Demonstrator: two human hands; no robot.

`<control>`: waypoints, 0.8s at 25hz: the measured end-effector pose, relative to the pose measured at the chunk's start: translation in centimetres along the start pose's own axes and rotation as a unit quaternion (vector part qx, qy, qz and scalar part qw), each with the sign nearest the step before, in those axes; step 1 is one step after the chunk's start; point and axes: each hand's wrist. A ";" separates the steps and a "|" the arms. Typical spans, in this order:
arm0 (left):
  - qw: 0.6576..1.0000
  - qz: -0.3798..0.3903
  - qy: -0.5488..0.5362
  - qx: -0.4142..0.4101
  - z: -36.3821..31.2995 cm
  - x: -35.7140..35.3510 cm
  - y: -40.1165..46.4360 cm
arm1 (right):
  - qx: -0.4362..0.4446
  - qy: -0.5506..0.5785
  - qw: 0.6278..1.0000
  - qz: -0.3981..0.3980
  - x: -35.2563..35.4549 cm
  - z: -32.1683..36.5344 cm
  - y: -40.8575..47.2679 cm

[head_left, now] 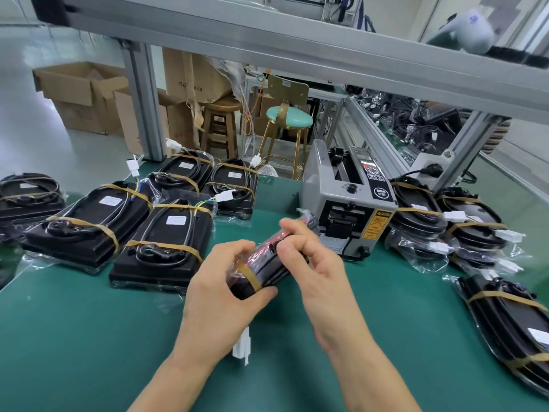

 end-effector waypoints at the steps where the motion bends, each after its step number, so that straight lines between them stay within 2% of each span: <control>1: 1.000 -0.005 -0.010 0.018 -0.1 0.1 0.0 | 0.004 -0.001 1.000 -0.004 -0.2 -0.2 0.2; 3: 0.999 -0.033 0.015 0.025 -0.5 0.3 0.4 | 0.002 0.018 1.000 -0.016 -0.3 -0.3 0.8; 5: 0.994 -0.060 0.090 0.017 -1.1 -0.1 1.3 | -0.004 0.058 0.997 -0.044 -0.3 -0.6 1.2; 8: 0.982 -0.065 0.176 0.029 -2.3 -1.5 2.8 | 0.012 0.061 0.996 -0.070 -0.3 -1.0 1.2; 10: 0.981 -0.074 0.177 0.034 -2.8 -2.2 3.2 | 0.024 0.038 0.997 -0.062 -0.3 -1.1 1.3; 13: 0.981 -0.101 0.166 -0.007 -2.6 -2.3 3.1 | 0.046 0.007 0.998 -0.044 -0.3 -1.3 1.4; 15: 0.987 -0.095 0.128 0.005 -2.3 -2.1 3.1 | 0.057 -0.038 0.997 -0.026 -0.5 -1.5 1.4; 17: 0.992 -0.061 0.006 0.115 -2.1 -1.9 3.5 | 0.057 -0.091 0.994 -0.007 -0.8 -1.4 1.2; 19: 0.964 -0.038 -0.136 0.224 -2.0 -1.8 4.0 | 0.057 -0.117 0.991 -0.015 -0.5 -1.5 1.1; 20: 0.951 -0.033 -0.177 0.252 -1.9 -1.8 4.2 | 0.055 -0.122 0.991 -0.025 -0.2 -1.7 1.1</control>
Point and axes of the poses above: each hand's wrist, its own y-axis towards the middle knuckle, its own x-axis out of the back of the hand, z = x × y, and after that the axes turned 9 degrees about -z, right-handed
